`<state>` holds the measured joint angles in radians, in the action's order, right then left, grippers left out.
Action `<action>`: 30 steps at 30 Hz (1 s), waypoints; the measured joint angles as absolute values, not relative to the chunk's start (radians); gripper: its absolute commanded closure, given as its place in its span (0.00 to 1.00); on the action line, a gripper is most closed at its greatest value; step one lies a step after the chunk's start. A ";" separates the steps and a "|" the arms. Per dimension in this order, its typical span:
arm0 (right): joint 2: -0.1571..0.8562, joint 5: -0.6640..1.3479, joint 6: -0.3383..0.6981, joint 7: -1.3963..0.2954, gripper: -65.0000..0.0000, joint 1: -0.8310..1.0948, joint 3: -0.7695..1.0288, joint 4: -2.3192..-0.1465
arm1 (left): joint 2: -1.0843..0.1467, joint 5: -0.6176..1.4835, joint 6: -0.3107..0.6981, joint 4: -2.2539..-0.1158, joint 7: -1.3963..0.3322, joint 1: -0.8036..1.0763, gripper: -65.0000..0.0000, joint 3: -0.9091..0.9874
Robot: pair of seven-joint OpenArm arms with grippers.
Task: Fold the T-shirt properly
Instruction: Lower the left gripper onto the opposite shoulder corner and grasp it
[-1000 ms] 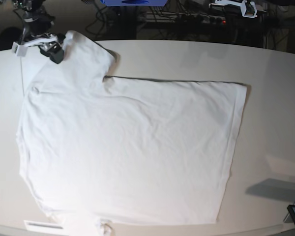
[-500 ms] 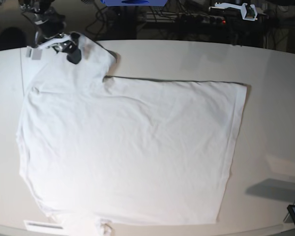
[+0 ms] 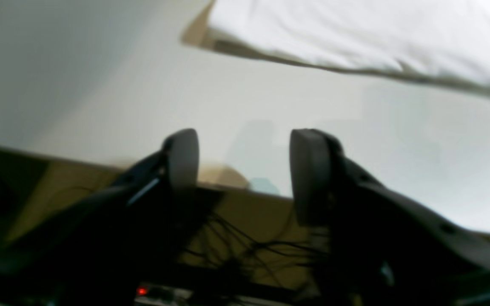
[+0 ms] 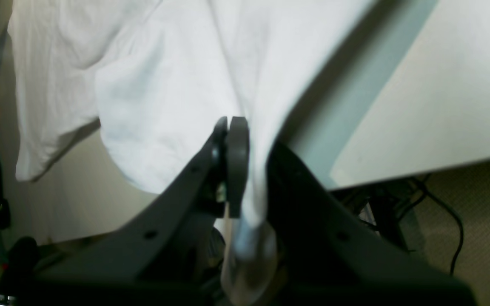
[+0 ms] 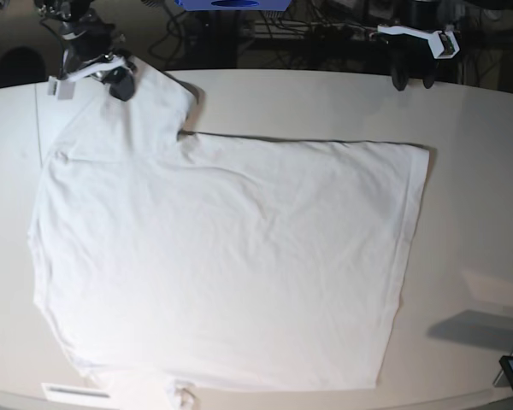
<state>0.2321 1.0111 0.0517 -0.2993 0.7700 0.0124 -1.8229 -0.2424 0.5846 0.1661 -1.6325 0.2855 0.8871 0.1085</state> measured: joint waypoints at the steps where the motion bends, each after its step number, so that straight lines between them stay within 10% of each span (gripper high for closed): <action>1: 0.233 1.011 0.052 -0.314 0.99 0.770 0.013 -1.823 | -0.263 0.654 0.205 -1.637 0.247 0.881 0.45 0.109; 30: 0.235 1.015 0.071 -0.350 0.99 0.742 0.012 -1.795 | -0.299 1.052 0.267 -1.507 -0.332 0.523 0.46 0.324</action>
<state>0.2348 1.0153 0.0708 -0.3500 0.7422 0.0124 -1.7954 -0.2989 1.0523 0.2672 -1.5070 -0.3321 0.5232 0.3241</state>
